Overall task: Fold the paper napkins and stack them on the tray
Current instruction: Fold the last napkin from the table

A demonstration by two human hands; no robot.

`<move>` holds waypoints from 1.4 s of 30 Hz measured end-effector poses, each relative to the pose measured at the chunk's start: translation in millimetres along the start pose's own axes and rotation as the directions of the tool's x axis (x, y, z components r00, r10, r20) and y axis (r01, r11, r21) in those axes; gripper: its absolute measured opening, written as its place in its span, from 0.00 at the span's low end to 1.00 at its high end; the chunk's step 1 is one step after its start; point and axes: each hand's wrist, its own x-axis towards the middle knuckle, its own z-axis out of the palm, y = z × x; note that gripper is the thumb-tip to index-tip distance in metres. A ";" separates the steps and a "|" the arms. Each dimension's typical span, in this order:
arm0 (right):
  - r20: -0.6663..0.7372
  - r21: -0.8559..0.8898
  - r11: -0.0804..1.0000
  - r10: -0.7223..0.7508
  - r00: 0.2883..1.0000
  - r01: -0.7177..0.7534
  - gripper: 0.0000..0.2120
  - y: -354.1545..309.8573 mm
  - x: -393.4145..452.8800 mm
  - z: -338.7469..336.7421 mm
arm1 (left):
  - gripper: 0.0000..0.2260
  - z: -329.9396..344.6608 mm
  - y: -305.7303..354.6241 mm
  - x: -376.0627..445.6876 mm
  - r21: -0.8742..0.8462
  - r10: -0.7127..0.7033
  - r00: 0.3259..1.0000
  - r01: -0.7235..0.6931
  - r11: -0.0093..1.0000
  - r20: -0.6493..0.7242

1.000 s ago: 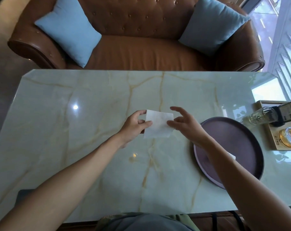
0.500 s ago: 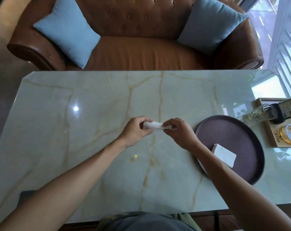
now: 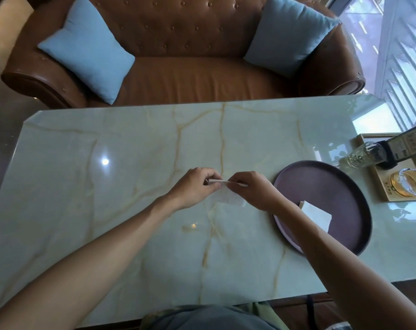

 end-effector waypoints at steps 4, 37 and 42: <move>-0.021 0.029 0.999 -0.024 0.999 0.025 0.13 5.3 -5.1 -11.4 | 0.06 6.4 7.8 9.0 -0.134 -0.005 1.000 0.004 0.991 -0.013; -0.060 0.845 0.421 0.688 0.723 -0.330 0.16 240.4 -125.2 -49.4 | 0.05 253.6 89.2 111.1 -0.248 -0.312 0.917 0.371 0.895 0.248; -0.124 0.837 0.420 0.771 0.625 -0.352 0.08 268.4 -122.4 -53.6 | 0.04 296.0 89.6 133.8 -0.092 -0.287 0.945 0.303 0.949 0.157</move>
